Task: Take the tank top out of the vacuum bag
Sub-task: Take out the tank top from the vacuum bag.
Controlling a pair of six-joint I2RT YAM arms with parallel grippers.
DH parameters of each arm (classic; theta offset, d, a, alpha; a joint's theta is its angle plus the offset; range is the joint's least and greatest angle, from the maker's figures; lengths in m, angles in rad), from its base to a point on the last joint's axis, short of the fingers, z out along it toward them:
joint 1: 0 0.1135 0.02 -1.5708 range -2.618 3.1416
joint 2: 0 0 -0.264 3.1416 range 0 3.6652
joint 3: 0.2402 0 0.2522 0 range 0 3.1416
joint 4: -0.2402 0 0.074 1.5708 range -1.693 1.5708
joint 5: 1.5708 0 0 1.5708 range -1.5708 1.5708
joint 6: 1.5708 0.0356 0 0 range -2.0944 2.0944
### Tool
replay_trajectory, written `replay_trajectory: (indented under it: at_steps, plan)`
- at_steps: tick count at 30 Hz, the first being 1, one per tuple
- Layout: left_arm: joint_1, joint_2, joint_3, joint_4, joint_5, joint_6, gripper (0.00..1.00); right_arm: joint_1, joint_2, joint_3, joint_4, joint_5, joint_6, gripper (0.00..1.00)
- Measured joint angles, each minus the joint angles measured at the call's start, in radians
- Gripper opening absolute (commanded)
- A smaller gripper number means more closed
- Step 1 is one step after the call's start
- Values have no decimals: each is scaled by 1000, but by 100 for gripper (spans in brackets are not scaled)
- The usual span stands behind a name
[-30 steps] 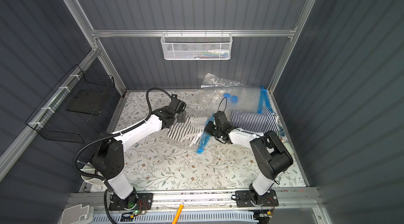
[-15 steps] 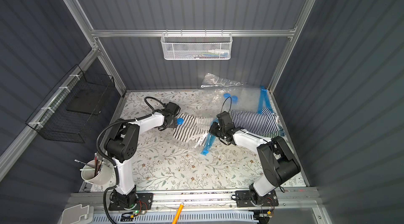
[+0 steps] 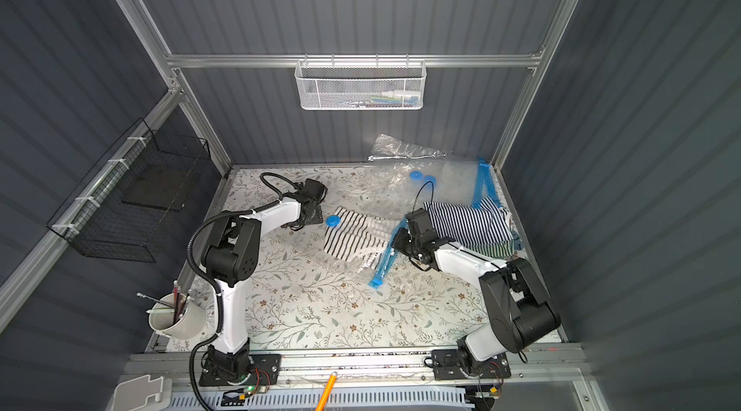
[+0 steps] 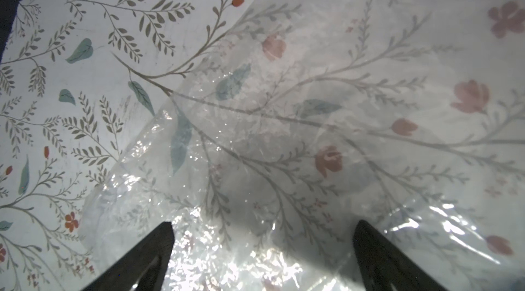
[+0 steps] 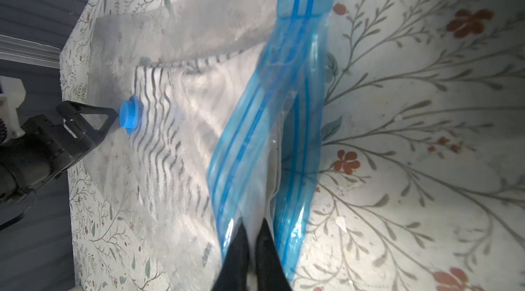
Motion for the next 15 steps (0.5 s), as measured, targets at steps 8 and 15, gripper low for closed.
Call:
replay_trajectory:
  at_steps: [8, 15]
  plan:
    - [4, 8, 13, -2, -4, -8, 100, -13, -101, -37, -46, 40, -8, 0]
    - [5, 15, 20, 0, -5, -11, 100, -17, -107, -61, -62, 37, -8, 22]
